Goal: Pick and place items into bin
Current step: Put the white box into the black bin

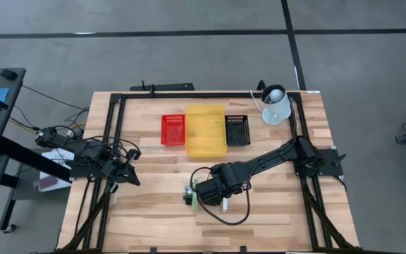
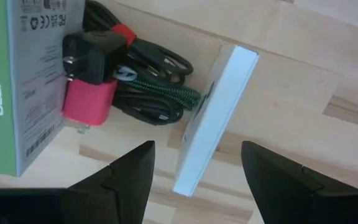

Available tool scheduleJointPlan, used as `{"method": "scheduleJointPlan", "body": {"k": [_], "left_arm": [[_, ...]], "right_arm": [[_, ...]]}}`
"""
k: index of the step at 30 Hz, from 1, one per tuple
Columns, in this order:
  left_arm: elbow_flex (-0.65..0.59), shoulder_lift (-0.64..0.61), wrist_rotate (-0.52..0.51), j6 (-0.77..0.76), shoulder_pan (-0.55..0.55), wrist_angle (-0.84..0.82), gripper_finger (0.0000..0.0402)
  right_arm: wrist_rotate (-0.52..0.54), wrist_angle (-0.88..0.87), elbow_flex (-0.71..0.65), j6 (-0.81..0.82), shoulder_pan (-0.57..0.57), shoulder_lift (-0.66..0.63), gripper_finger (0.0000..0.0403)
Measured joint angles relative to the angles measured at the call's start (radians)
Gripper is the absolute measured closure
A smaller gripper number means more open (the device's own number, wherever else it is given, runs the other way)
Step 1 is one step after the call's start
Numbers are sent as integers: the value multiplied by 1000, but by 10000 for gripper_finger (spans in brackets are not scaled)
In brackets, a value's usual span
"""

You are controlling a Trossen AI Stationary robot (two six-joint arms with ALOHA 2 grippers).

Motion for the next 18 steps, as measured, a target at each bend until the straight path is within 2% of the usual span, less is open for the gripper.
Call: {"method": "scheduleJointPlan", "body": {"k": [18], "left_arm": [[0,0,0,0,0,0,401]], "right_arm": [[0,6,-1,-5,0,31,168]]}}
